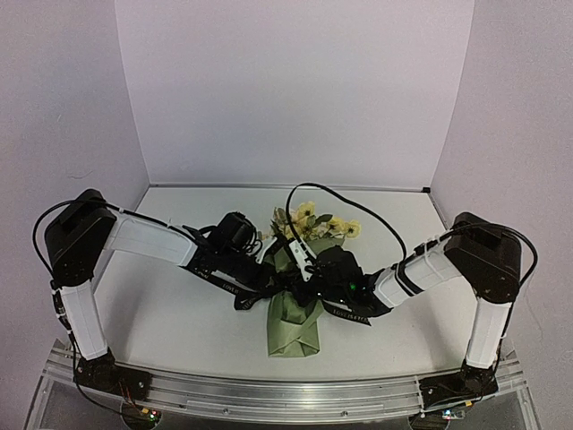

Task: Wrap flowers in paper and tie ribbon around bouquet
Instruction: Cross the half-tied ribbon over the folded bouquet.

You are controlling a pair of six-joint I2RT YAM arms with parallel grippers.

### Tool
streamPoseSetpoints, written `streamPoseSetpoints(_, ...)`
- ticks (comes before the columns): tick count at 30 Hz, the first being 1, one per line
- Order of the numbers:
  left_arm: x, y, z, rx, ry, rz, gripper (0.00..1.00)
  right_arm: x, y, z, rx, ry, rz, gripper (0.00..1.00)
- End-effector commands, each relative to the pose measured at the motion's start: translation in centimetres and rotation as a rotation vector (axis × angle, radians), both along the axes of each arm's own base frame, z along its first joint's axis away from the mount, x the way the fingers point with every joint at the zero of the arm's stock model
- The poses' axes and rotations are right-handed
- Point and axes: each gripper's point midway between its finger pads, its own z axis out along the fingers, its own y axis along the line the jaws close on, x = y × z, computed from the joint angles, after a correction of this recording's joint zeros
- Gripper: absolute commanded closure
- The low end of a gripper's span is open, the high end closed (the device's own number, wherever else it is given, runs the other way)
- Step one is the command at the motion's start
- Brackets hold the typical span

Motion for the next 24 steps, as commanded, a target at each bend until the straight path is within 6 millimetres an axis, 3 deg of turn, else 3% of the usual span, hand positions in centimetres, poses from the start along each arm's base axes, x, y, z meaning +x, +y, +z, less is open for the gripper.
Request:
streamPoseSetpoints(1,1.3,-1.1,1.0,-0.015,-0.023,0.019,0.96,-0.7,-0.1,2.3,0.045,-0.022,0.03,0.8)
streamPoseSetpoints(8,1.4,-1.3,1.2,-0.015,-0.02,0.018,0.96,-1.3,-0.9,2.4,0.053,-0.005,0.026,0.75)
streamPoseSetpoints(18,1.2,-1.2,1.3,-0.015,-0.016,0.008,0.96,-2.0,-1.3,3.4,0.118,0.056,0.008,0.53)
streamPoseSetpoints(24,1.1,-1.2,1.4,-0.014,-0.018,0.004,0.96,-1.8,-1.9,4.1,0.159,0.087,-0.047,0.5)
